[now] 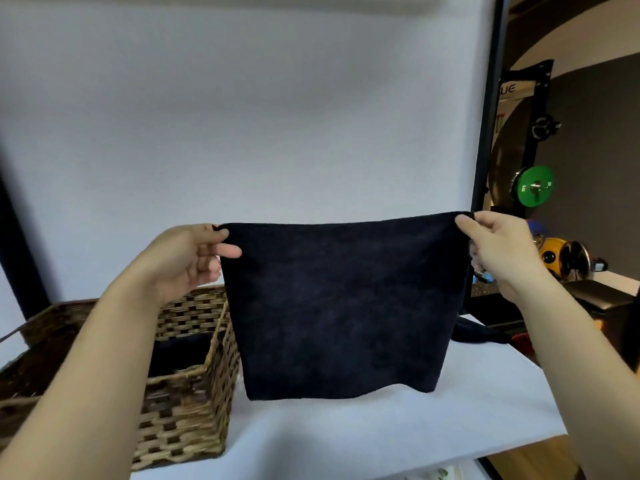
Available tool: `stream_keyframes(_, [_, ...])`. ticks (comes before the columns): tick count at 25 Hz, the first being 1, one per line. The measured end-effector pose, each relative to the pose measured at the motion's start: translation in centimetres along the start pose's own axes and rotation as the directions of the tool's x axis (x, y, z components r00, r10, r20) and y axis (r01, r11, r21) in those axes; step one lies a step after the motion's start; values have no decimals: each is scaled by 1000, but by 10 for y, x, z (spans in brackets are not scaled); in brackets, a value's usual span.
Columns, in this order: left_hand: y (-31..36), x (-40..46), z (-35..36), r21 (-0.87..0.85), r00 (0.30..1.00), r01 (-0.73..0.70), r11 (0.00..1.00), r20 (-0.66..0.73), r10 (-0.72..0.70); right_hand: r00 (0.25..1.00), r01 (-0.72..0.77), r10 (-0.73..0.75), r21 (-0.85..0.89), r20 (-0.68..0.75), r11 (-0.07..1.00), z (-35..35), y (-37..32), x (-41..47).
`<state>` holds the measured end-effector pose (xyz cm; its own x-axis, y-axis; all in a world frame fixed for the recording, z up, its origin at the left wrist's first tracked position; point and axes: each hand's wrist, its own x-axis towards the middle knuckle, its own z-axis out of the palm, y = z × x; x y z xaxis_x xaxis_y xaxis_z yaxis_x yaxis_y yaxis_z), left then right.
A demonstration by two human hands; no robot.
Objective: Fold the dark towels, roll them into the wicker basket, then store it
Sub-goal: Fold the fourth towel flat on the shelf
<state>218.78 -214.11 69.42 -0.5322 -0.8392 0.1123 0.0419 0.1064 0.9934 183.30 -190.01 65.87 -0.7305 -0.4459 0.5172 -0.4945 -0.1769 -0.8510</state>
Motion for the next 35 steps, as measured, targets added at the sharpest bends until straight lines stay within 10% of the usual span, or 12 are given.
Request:
stream_keyframes(8, [-57,42,24,105,968,246,963,25,-250,910,-368,387,-140,149,919,8,46,7])
stream_keyframes(16, [-4,38,43,-62,940,-252,966,-254,229,993,-107,93,229,74,967,28,15,56])
stream_keyframes(20, [-58,4,53,74,949,-204,976,-230,216,963,-269,250,264,105,926,17,59,24])
stream_keyframes(27, [-257,-83,36,469,996,-2,883,79,-40,733,-495,647,-488,209,719,-8,178,-109])
stream_keyframes(35, [-299,-99,19,449,989,-88,889,149,22,680,-488,720,-646,140,586,-9,182,-144])
